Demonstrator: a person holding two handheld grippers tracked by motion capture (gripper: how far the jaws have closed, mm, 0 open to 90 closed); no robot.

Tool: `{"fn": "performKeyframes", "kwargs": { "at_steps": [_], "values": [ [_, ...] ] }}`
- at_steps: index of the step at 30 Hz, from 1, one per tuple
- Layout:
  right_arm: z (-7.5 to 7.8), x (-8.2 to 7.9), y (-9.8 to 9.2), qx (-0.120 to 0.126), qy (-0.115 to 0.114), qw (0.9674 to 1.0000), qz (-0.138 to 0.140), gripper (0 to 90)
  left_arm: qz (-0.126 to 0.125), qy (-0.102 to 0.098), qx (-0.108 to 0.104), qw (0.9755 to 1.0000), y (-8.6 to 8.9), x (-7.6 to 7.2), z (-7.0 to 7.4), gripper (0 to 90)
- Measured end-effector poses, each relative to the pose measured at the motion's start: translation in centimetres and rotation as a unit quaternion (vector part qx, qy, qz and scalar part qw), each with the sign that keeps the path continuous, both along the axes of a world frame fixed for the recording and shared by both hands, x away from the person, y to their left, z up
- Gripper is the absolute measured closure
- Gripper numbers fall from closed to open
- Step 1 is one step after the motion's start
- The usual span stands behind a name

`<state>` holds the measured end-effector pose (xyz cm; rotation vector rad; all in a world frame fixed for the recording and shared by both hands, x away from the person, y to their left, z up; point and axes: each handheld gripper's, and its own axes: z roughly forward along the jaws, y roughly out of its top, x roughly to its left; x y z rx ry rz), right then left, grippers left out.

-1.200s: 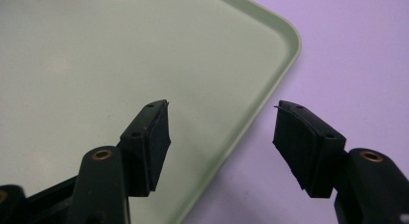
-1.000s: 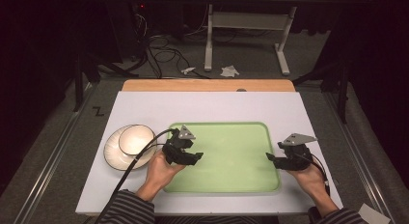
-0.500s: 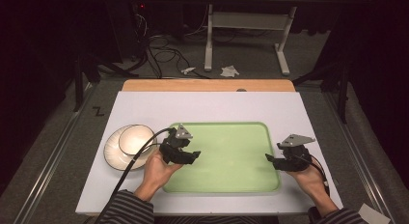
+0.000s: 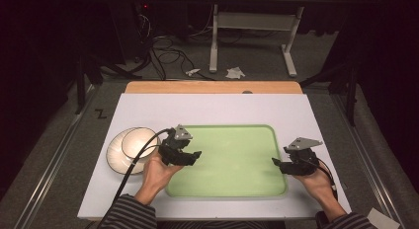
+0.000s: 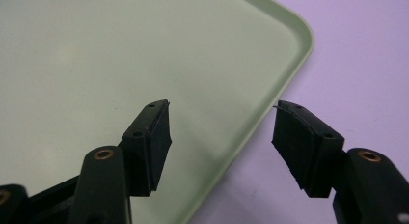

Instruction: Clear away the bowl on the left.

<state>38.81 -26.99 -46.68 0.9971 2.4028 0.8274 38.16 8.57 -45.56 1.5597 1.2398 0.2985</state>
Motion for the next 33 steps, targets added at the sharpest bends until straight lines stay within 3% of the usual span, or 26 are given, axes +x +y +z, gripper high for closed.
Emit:
{"fn": "performKeyframes", "kwargs": {
  "at_steps": [22, 25, 33],
  "values": [
    [0.0, 0.0, 0.1, 0.002, 0.005, 1.0000, 0.001, 40.0, 0.036, -0.006, -0.028, 0.9989, 2.0, 0.4, 1.2, 38.5],
    [0.0, 0.1, 0.1, 0.001, 0.005, 1.0000, 0.003, 40.0, 0.054, 0.014, -0.033, 0.9979, 2.3, 0.8, 1.4, 38.9],
    [0.2, 0.1, -0.1, 0.021, 0.007, 0.9998, -0.002, 42.1, 0.069, 0.018, -0.039, 0.9967, 3.0, 1.1, 1.6, 41.7]
  ]
}}
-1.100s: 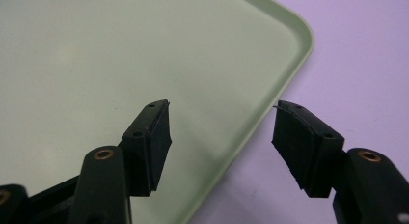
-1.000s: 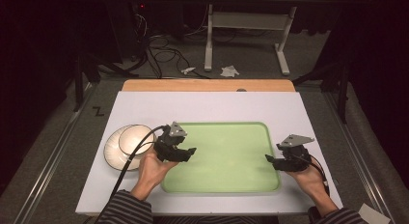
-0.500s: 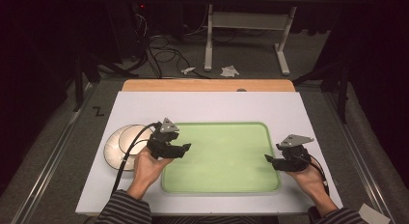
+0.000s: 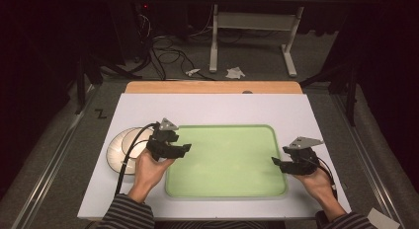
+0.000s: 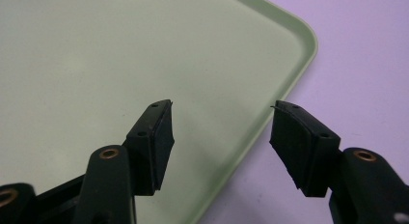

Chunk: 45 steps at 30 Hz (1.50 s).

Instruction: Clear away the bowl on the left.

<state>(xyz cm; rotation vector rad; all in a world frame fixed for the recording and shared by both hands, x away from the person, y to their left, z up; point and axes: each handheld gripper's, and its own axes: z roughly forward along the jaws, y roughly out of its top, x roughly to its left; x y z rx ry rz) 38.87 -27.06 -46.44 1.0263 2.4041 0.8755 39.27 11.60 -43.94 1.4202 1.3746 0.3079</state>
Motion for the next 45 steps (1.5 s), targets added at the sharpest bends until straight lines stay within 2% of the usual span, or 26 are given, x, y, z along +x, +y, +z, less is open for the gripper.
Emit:
{"fn": "performKeyframes", "kwargs": {
  "at_steps": [3, 7, 9, 11, 14, 19, 23, 28, 30, 33, 37, 45],
  "values": [
    [0.0, 0.0, -0.1, 0.004, 0.003, 1.0000, -0.002, 42.3, 0.001, -0.001, -0.004, 1.0000, 0.3, 0.0, 0.2, 41.7],
    [0.1, 0.0, -0.1, 0.011, 0.009, 0.9999, -0.003, 42.2, 0.020, -0.005, -0.011, 0.9997, 1.0, 0.1, 0.5, 42.4],
    [0.1, 0.0, -0.1, 0.011, 0.009, 0.9999, -0.003, 42.2, 0.019, -0.005, -0.011, 0.9997, 1.2, 0.2, 0.5, 42.5],
    [0.1, 0.0, -0.1, 0.018, 0.003, 0.9998, 0.001, 41.5, 0.023, -0.005, -0.012, 0.9996, 1.4, 0.2, 0.6, 42.5],
    [0.1, 0.0, -0.1, 0.014, -0.002, 0.9999, 0.005, 40.8, 0.027, -0.006, -0.013, 0.9995, 1.6, 0.2, 0.7, 42.4],
    [0.1, 0.0, 0.0, 0.016, -0.001, 0.9997, 0.016, 40.0, 0.029, -0.016, -0.009, 0.9994, 2.1, 0.0, 1.0, 43.7],
    [0.1, 0.0, 0.0, 0.018, -0.006, 0.9998, 0.010, 39.1, 0.030, -0.019, -0.007, 0.9993, 2.3, 0.0, 1.1, 44.2],
    [0.3, 0.0, -0.2, 0.023, 0.001, 0.9997, 0.001, 39.0, 0.037, -0.019, -0.008, 0.9991, 2.8, 0.1, 1.2, 44.2],
    [0.3, 0.1, -0.3, 0.033, 0.010, 0.9994, -0.003, 38.9, 0.041, -0.019, -0.009, 0.9989, 3.0, 0.1, 1.2, 44.3],
    [0.3, 0.1, -0.4, 0.037, 0.011, 0.9992, -0.009, 38.7, 0.046, -0.020, -0.014, 0.9987, 3.3, 0.2, 1.3, 44.2],
    [0.3, 0.1, -0.4, 0.037, 0.013, 0.9992, -0.007, 38.1, 0.051, -0.019, -0.014, 0.9984, 3.7, 0.3, 1.3, 43.9],
    [0.3, 0.1, -0.3, 0.032, 0.015, 0.9994, 0.003, 37.4, 0.062, -0.004, -0.011, 0.9980, 4.4, 0.6, 1.3, 45.8]
  ]
}}
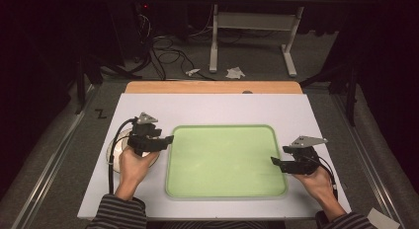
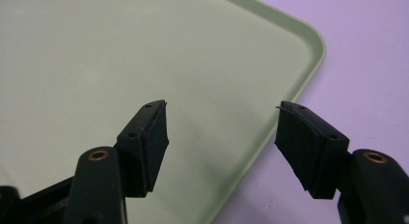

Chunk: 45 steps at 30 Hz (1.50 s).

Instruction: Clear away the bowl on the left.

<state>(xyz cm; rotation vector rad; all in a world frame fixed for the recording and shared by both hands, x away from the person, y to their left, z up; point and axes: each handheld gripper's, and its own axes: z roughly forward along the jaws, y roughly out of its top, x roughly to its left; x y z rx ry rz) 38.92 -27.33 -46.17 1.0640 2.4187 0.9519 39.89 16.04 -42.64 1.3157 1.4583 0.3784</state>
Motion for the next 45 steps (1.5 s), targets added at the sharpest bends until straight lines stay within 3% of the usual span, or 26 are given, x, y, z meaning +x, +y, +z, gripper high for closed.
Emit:
{"fn": "performKeyframes", "kwargs": {
  "at_steps": [19, 30, 33, 45],
  "values": [
    [-0.1, 0.1, 0.1, -0.011, 0.004, 0.9998, -0.015, 37.6, 0.040, 0.014, -0.009, 0.9991, 2.8, 0.5, 0.1, 47.5],
    [-0.2, 0.2, 0.1, -0.005, 0.003, 0.9999, -0.016, 37.4, 0.060, 0.011, -0.001, 0.9981, 3.9, 0.7, 0.1, 46.9],
    [-0.2, 0.2, 0.0, -0.008, 0.006, 0.9998, -0.017, 37.7, 0.067, 0.016, 0.013, 0.9976, 4.3, 0.9, -0.1, 47.8],
    [-0.3, 0.2, 0.0, -0.005, 0.009, 0.9998, -0.018, 37.8, 0.090, 0.012, 0.015, 0.9957, 5.8, 0.9, -0.2, 45.6]
  ]
}}
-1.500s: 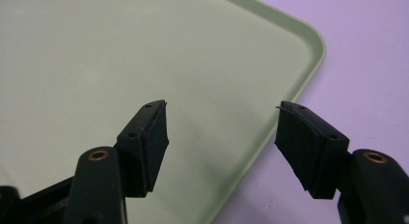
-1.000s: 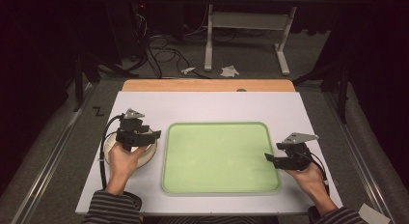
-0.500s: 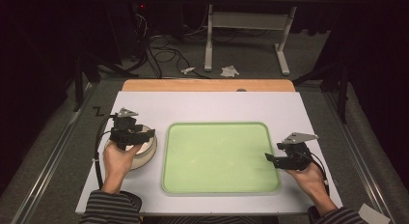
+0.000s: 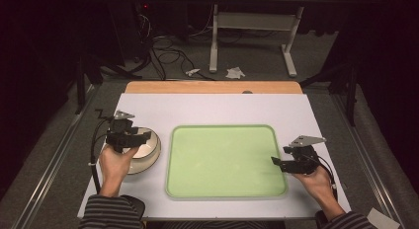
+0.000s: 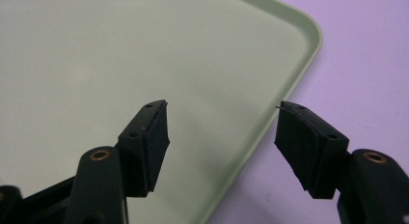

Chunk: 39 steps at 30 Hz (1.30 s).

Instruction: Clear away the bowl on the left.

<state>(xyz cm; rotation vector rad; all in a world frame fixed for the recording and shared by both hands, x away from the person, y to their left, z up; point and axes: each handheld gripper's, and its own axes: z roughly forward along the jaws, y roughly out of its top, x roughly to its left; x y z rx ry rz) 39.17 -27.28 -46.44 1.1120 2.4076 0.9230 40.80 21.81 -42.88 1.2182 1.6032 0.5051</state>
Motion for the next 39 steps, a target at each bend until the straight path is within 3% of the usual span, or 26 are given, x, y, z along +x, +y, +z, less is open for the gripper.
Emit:
{"fn": "performKeyframes", "kwargs": {
  "at_steps": [9, 12, 20, 26, 39],
  "values": [
    [0.0, 0.0, 0.0, 0.001, 0.001, 1.0000, 0.004, 37.9, 0.028, -0.003, 0.012, 0.9995, 1.6, 0.1, -0.4, 44.9],
    [0.0, 0.0, 0.0, 0.000, 0.001, 1.0000, 0.003, 38.0, 0.038, -0.002, 0.007, 0.9993, 2.3, 0.2, -0.5, 44.7],
    [-0.1, 0.0, 0.1, 0.002, 0.004, 1.0000, 0.007, 38.1, 0.061, 0.017, 0.008, 0.9980, 3.8, 0.6, -1.4, 43.7],
    [-0.2, 0.1, 0.3, 0.001, 0.006, 0.9999, 0.011, 38.6, 0.075, 0.030, -0.009, 0.9967, 4.6, 0.8, -2.0, 43.2],
    [-0.2, 0.0, 0.3, -0.004, 0.006, 0.9997, 0.024, 39.1, 0.087, 0.051, 0.001, 0.9949, 5.4, 1.1, -3.2, 42.6]
  ]
}}
